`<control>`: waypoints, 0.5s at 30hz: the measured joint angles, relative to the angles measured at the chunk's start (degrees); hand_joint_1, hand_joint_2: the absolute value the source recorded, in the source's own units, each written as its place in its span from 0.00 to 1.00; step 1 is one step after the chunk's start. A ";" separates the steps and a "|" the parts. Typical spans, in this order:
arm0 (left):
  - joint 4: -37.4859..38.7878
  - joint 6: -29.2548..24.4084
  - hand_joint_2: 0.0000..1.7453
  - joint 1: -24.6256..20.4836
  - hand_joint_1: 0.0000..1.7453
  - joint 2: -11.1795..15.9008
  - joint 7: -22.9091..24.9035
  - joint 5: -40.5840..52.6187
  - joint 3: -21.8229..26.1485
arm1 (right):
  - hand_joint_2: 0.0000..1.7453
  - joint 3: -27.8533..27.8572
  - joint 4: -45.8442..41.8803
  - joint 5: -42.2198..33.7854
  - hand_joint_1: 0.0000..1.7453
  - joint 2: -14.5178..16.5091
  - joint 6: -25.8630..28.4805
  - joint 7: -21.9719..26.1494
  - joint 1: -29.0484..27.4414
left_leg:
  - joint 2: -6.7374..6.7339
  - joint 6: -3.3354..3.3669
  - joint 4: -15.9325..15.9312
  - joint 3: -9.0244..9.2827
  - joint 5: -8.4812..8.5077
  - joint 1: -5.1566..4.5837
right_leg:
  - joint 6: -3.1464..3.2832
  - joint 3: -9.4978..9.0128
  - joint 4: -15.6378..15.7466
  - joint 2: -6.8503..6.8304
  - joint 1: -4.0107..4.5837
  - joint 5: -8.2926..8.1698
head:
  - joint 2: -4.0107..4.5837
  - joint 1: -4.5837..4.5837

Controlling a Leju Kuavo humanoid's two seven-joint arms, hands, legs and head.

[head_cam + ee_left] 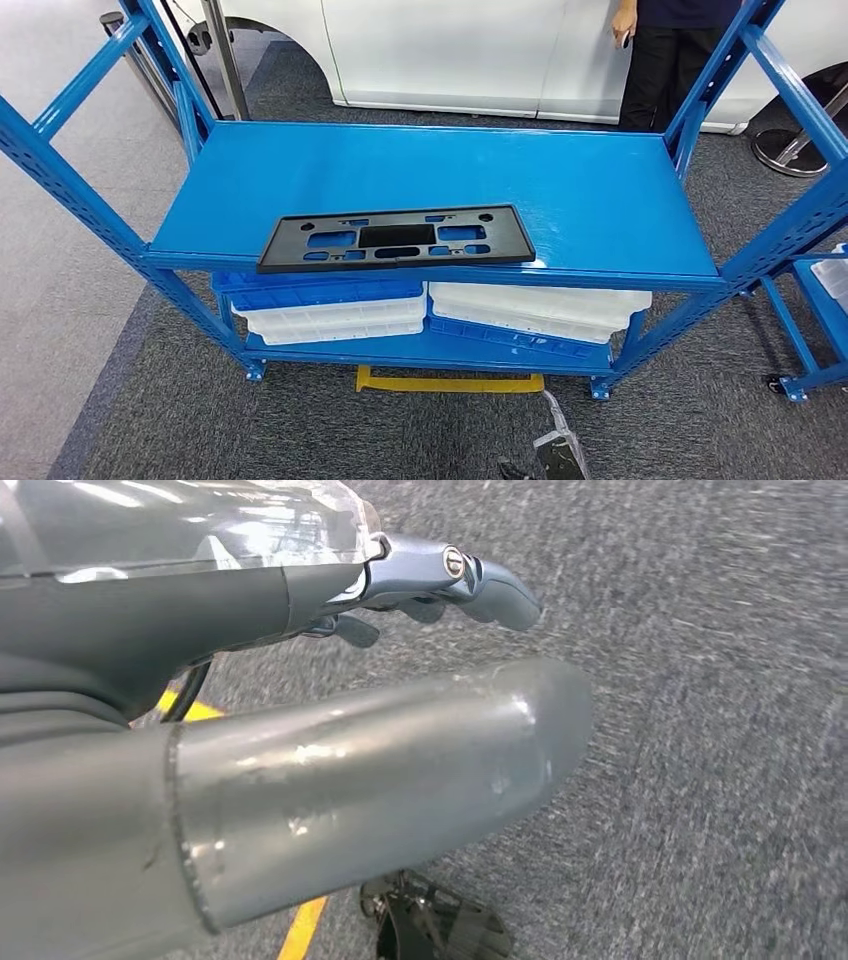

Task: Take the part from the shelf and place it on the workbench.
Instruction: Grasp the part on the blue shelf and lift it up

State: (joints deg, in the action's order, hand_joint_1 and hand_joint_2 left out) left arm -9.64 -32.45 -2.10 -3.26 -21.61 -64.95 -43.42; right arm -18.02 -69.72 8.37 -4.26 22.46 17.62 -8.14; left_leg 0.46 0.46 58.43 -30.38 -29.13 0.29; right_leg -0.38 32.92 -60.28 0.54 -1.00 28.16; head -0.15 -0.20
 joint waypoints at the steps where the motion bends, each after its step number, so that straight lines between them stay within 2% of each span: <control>1: 0.02 0.14 0.00 -0.02 0.00 0.01 -0.23 0.10 -0.45 | 1.00 -0.70 -2.05 0.33 0.00 -0.36 -0.15 0.17 -0.09 | 0.00 0.00 0.00 0.01 0.00 0.00 | 0.00 0.00 0.00 0.01 0.00 0.00 | 0.00 0.00; 9: 0.45 2.18 0.00 -0.13 0.00 0.36 -2.00 0.77 -4.64 | 1.00 -7.16 -19.35 3.36 0.00 -3.29 -2.00 0.35 -0.80 | 0.01 0.24 0.28 -0.06 -0.14 -0.18 | -0.17 -0.02 0.12 -0.02 -0.45 -0.09 | 0.00 0.00; 11: 0.59 2.82 0.00 -0.15 0.00 0.49 -2.40 0.90 -5.69 | 0.50 -8.93 -23.24 4.06 0.00 -3.79 -2.31 -0.06 -0.96 | 0.01 0.47 0.39 -0.14 -0.21 -0.28 | -0.39 -0.05 0.22 -0.01 -0.56 -0.17 | 0.00 0.00; 13: 0.76 3.49 0.00 -0.20 0.00 0.56 -2.67 1.00 -6.69 | 0.50 -10.53 -26.77 4.83 0.00 -4.33 -2.71 -0.90 -1.05 | 0.01 0.89 -0.01 0.03 0.04 -0.20 | -0.82 -0.22 0.57 0.01 -0.52 -0.32 | 0.00 0.01; 15: 0.84 4.10 0.00 -0.27 0.00 0.57 -2.92 1.13 -7.66 | 1.00 -11.83 -29.78 6.26 0.00 -5.02 -2.92 -2.36 -1.04 | -0.11 1.52 -1.18 0.66 0.76 0.16 | -1.12 0.01 -0.27 -0.09 -0.37 0.49 | 0.00 0.03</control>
State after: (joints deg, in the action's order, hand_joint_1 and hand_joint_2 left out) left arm -8.80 -28.36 -2.36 -2.69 -24.53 -63.82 -51.08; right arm -29.86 -99.49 14.64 -9.28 19.55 15.26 -9.18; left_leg 0.35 1.98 57.26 -29.71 -28.38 0.45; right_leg -1.50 32.93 -60.56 0.45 -1.37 28.65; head -0.15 -0.16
